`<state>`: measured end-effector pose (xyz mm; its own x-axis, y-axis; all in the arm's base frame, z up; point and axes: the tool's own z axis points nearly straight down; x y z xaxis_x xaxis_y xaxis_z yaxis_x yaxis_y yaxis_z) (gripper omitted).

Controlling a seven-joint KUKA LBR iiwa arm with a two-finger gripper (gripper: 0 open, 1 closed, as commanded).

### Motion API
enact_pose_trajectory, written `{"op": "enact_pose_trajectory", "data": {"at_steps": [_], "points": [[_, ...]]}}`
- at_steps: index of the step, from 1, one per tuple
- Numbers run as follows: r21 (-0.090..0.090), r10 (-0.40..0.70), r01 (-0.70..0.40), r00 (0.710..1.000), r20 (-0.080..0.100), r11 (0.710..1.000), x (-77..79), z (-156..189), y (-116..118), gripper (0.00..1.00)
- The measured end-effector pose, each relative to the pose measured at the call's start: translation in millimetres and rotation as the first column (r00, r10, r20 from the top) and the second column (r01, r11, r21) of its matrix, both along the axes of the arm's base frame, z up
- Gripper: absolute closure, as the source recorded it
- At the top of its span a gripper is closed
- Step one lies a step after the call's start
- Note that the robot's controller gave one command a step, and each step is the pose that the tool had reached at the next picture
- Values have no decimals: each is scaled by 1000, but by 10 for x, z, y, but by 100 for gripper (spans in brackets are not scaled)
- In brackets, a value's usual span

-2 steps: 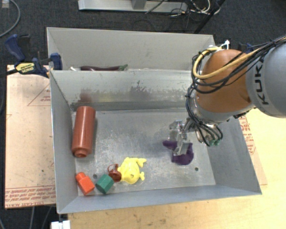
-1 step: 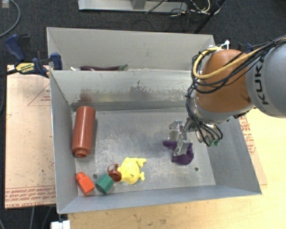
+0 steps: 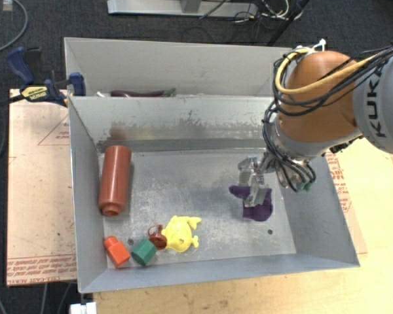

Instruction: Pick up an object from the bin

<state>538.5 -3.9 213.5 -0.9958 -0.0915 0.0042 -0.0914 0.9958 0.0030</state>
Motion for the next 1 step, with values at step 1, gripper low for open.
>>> {"op": "enact_pose_trajectory", "data": {"at_steps": [1], "points": [[1, -29, 29, 1000, 12, 1000, -101, 1466, 286, 100]]}}
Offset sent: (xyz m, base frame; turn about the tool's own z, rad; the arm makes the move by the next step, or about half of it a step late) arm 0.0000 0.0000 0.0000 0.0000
